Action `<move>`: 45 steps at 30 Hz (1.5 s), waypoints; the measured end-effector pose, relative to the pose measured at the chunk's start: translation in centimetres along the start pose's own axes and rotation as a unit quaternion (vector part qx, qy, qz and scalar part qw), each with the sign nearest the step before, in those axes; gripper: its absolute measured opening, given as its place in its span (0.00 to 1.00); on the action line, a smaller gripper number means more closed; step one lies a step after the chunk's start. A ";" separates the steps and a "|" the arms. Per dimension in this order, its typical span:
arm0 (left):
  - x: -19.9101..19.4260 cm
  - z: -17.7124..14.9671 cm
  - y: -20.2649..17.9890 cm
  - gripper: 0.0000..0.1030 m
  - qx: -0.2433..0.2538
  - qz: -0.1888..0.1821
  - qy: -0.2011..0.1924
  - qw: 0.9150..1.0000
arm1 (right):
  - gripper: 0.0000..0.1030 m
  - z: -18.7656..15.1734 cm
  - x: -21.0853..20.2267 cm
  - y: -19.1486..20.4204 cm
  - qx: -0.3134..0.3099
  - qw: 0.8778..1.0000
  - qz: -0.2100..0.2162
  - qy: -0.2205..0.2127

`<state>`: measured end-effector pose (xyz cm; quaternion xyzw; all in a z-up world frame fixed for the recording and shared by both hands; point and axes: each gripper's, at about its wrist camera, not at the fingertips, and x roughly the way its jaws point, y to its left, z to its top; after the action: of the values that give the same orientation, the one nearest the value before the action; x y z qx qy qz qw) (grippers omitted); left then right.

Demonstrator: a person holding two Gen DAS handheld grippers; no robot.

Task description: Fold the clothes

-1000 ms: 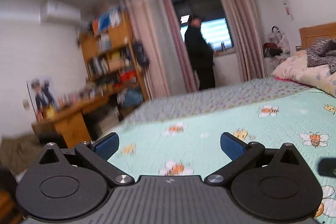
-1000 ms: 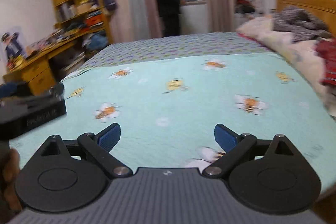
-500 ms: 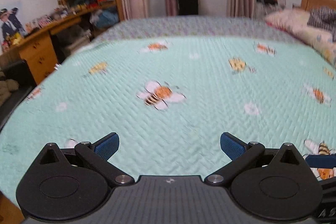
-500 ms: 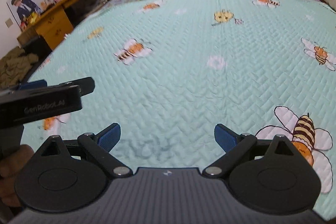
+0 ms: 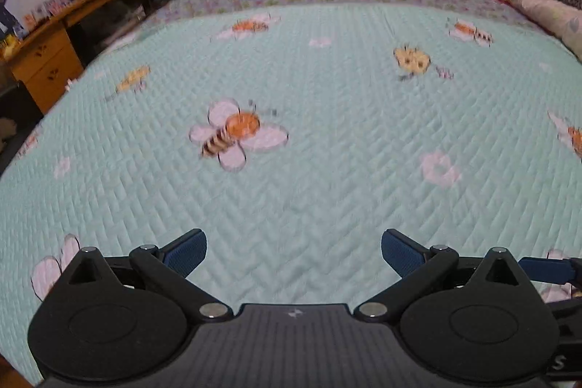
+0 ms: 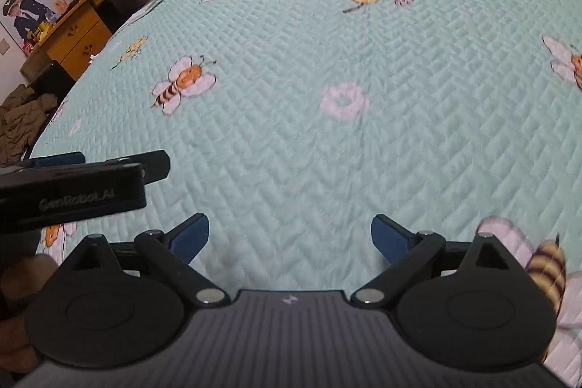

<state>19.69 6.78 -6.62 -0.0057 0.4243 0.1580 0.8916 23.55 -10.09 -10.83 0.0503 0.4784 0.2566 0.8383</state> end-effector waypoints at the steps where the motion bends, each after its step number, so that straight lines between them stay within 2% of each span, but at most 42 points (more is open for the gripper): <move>1: -0.1 0.2 0.0 0.99 -0.001 -0.001 0.000 1.000 | 0.93 0.5 0.0 0.0 0.000 1.000 0.001 -0.002; 5: -0.6 0.7 0.3 0.99 -0.009 -0.006 0.006 1.000 | 0.93 1.1 -0.9 0.6 -0.001 1.000 0.000 -0.012; 11: -2.2 0.0 0.6 0.99 -0.017 -0.022 0.014 1.000 | 0.93 -0.4 -2.0 0.8 0.016 1.000 -0.006 -0.002; 15: -4.6 -0.8 0.2 0.99 -0.015 -0.038 -0.002 0.999 | 0.93 -1.7 -3.7 0.9 0.023 1.000 -0.009 0.000; 21: -10.2 -1.8 -1.2 0.99 0.022 -0.037 -0.055 0.998 | 0.93 -3.7 -7.5 0.7 0.046 0.999 0.000 -0.016; 25: -12.5 -2.6 -1.6 0.99 0.026 -0.060 -0.056 0.996 | 0.93 -5.2 -9.7 0.4 0.066 0.997 0.012 -0.026; 29: -13.8 -3.7 -2.0 0.99 0.028 -0.053 -0.054 0.997 | 0.93 -6.8 -11.7 0.1 0.074 0.996 0.013 -0.042; 34: -15.1 -5.1 -3.5 0.99 0.050 -0.047 -0.053 0.996 | 0.93 -8.6 -13.4 -0.3 0.077 0.995 -0.011 -0.057; 39: -15.3 -6.1 -6.1 0.99 0.071 -0.036 -0.054 0.995 | 0.93 -9.5 -14.4 -1.0 0.057 0.993 -0.074 -0.070; 41: -14.9 -6.3 -7.1 0.99 0.081 -0.035 -0.048 0.995 | 0.93 -9.7 -14.3 -1.9 0.058 0.992 -0.088 -0.063; 45: -14.2 -6.6 -9.0 0.99 0.103 -0.037 -0.036 0.993 | 0.93 -10.2 -13.9 -4.1 0.080 0.992 -0.089 -0.042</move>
<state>8.89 -6.66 -1.24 0.0765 0.4055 0.0802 0.9074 10.93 -21.94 -6.89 0.0856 0.4641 0.1396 0.8705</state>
